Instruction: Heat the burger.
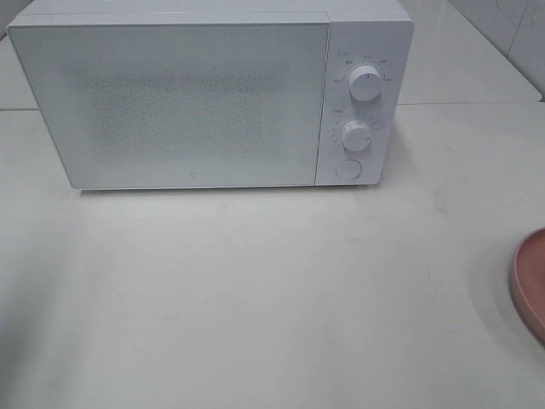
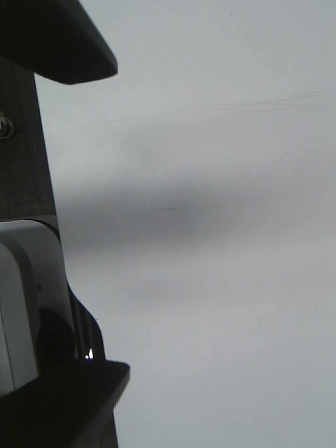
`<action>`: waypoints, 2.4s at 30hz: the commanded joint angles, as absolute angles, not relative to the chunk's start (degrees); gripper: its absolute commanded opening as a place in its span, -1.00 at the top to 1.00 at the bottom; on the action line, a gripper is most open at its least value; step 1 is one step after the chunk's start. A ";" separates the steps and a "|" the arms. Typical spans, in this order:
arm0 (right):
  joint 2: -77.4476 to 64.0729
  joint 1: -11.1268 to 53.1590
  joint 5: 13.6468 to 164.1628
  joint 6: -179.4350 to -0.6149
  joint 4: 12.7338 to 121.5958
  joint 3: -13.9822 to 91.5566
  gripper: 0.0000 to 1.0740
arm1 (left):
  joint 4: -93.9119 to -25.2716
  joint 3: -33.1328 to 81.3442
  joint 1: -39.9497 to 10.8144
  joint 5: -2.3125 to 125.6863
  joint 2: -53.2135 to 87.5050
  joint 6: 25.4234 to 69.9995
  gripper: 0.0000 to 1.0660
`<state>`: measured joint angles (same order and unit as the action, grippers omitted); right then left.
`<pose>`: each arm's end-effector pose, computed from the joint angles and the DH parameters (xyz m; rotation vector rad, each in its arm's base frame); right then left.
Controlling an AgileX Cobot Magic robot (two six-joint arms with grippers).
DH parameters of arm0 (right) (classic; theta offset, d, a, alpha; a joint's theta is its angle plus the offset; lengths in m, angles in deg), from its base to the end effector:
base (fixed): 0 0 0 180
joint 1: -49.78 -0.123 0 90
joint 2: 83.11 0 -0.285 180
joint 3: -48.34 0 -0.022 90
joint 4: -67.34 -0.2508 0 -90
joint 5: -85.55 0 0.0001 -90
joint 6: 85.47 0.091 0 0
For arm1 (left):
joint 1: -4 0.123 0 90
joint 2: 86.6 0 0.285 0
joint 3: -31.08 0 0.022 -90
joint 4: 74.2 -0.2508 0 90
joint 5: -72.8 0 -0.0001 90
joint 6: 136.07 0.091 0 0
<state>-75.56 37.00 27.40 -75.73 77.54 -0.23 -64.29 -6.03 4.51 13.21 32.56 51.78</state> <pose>-0.0012 -0.0143 0.2820 -0.0489 1.9819 0.0435 0.1475 -0.0122 0.2760 0.0957 2.7319 -0.1880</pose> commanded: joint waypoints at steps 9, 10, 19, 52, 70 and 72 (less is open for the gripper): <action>-77.16 37.12 28.14 -76.47 77.36 -0.29 -0.42 | -64.23 -14.91 4.63 17.97 52.67 51.84 -0.88; -77.16 37.12 28.14 -76.47 77.36 -0.29 -0.42 | -64.23 -15.14 4.63 18.66 54.33 51.84 -0.88; -77.16 37.12 28.14 -76.47 77.36 -0.29 -0.42 | -64.00 -15.26 4.63 18.89 68.14 51.72 -0.88; -77.16 37.12 28.14 -76.47 77.36 -0.29 -0.42 | -65.44 -16.46 4.63 11.44 87.28 51.49 -0.88; -77.16 37.12 28.14 -76.47 77.36 -0.29 -0.42 | -65.44 -16.46 4.63 11.44 87.28 51.49 -0.88; -77.16 37.12 28.14 -76.47 77.36 -0.29 -0.42 | -65.44 -16.46 4.63 11.44 87.28 51.49 -0.88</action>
